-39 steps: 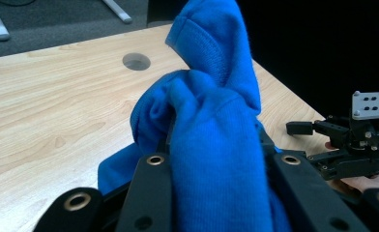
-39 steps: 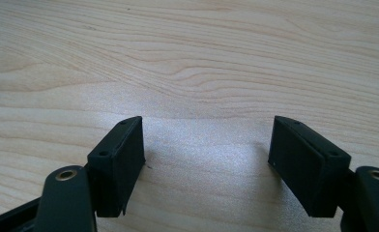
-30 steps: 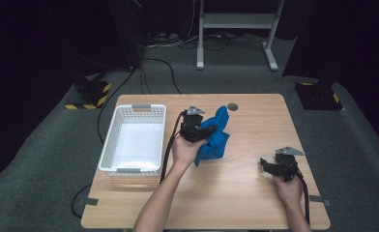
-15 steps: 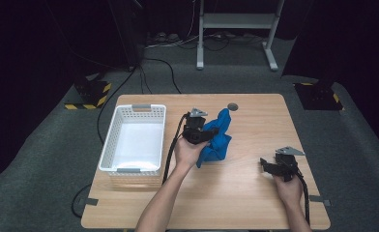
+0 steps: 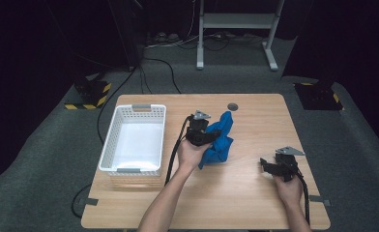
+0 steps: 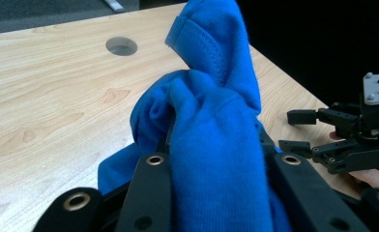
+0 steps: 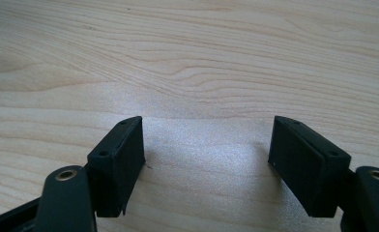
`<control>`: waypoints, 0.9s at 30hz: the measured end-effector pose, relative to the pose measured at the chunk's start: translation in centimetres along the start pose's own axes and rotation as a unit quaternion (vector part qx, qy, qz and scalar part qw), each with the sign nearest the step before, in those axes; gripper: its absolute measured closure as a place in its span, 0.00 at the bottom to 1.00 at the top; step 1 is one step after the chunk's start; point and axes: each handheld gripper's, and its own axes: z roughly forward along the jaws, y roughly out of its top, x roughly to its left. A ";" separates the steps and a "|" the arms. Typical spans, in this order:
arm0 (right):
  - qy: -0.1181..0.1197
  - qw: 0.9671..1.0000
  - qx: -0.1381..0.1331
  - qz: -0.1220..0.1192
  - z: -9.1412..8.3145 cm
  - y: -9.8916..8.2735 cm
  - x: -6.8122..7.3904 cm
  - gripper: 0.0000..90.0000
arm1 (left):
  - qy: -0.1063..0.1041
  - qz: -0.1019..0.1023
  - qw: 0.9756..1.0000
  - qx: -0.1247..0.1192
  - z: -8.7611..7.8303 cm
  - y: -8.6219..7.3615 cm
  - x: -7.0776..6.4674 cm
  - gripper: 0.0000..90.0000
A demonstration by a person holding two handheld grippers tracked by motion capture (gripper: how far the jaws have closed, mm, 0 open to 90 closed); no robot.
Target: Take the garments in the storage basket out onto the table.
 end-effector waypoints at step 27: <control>0.000 1.000 0.000 0.000 0.0 0.0 0.0 0.32 | 0.002 -0.002 1.000 0.007 1.6 -1.3 0.2 0.79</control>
